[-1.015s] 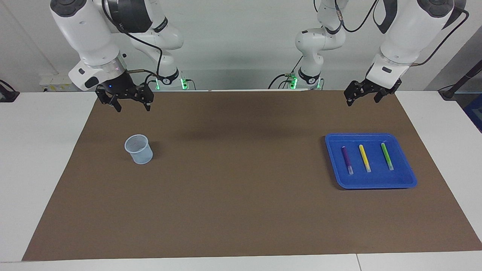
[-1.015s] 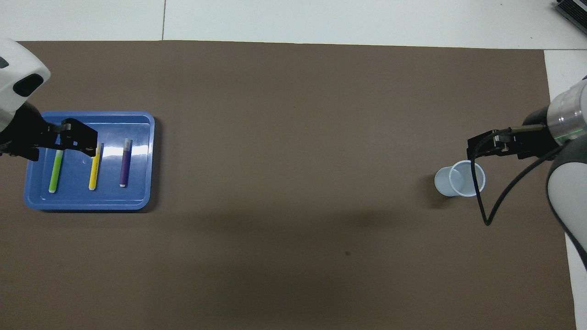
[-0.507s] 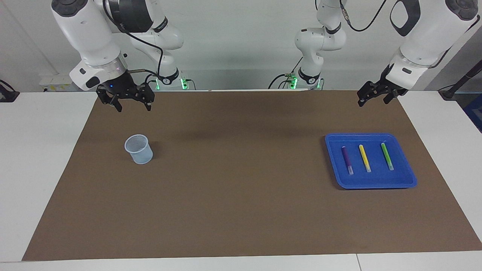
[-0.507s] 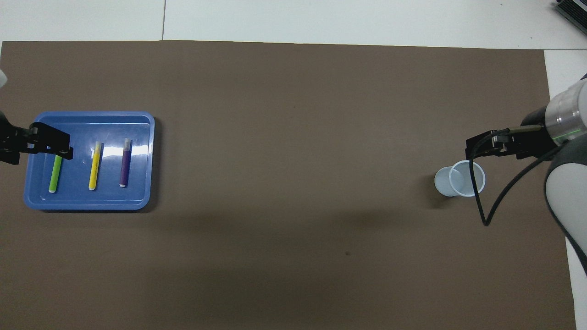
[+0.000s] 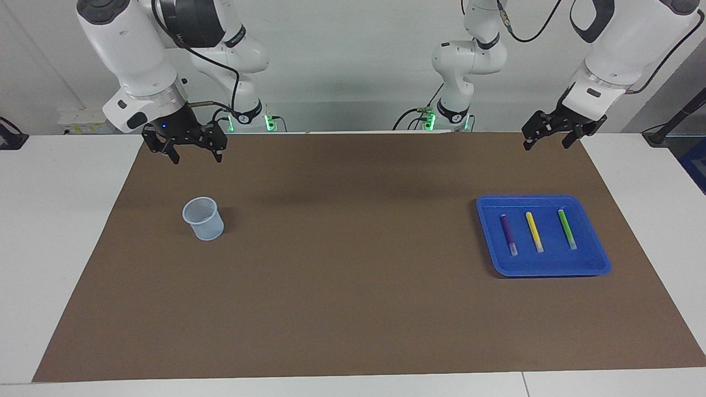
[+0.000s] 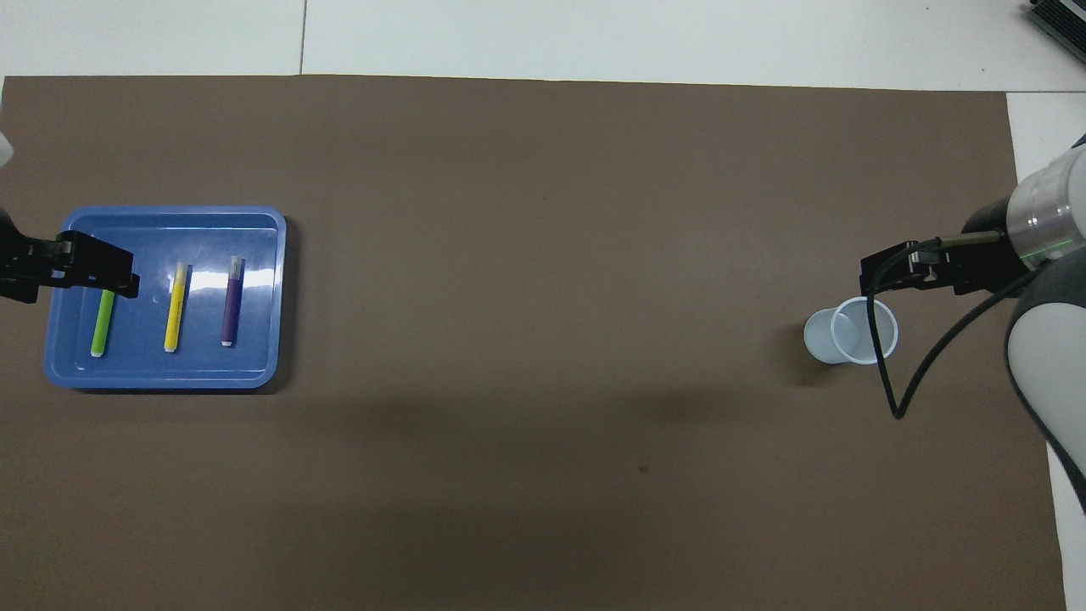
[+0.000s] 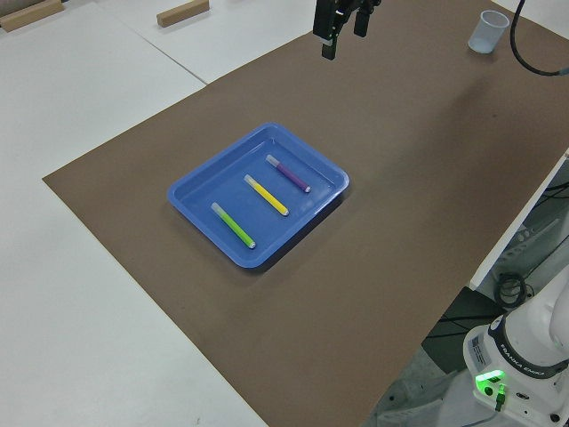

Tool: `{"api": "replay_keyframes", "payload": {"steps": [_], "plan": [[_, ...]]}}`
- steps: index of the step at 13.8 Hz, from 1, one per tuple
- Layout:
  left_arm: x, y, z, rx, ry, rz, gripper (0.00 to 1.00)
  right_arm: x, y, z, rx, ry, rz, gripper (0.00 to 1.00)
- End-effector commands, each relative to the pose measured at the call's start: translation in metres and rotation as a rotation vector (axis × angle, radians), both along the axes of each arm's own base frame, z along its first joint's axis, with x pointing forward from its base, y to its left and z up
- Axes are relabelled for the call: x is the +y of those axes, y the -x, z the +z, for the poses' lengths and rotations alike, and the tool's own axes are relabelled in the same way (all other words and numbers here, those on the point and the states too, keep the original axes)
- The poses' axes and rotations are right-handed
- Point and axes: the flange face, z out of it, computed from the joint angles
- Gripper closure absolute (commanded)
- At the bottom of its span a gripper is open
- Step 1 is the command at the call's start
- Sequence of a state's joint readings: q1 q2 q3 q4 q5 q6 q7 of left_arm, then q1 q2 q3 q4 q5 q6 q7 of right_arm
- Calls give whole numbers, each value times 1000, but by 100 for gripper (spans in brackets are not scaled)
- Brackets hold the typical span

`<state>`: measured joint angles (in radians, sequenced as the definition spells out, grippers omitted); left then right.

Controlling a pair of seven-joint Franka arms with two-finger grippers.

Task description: Right arm passes pens to left for tray arrangement

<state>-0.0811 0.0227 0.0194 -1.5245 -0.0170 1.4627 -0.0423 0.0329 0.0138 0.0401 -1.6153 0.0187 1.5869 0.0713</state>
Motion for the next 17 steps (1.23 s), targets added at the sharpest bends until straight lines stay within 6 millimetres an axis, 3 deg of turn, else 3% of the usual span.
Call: {"api": "replay_keyframes", "payload": {"steps": [1, 9, 17], "plan": [[-2, 5, 1, -3, 3, -13, 0, 1, 3, 4, 7, 3, -17, 0], [1, 8, -4, -1, 3, 3, 0, -1, 2, 4, -2, 1, -18, 0], [1, 8, 3, 0, 9, 4, 0, -5, 1, 4, -2, -1, -25, 0]]}}
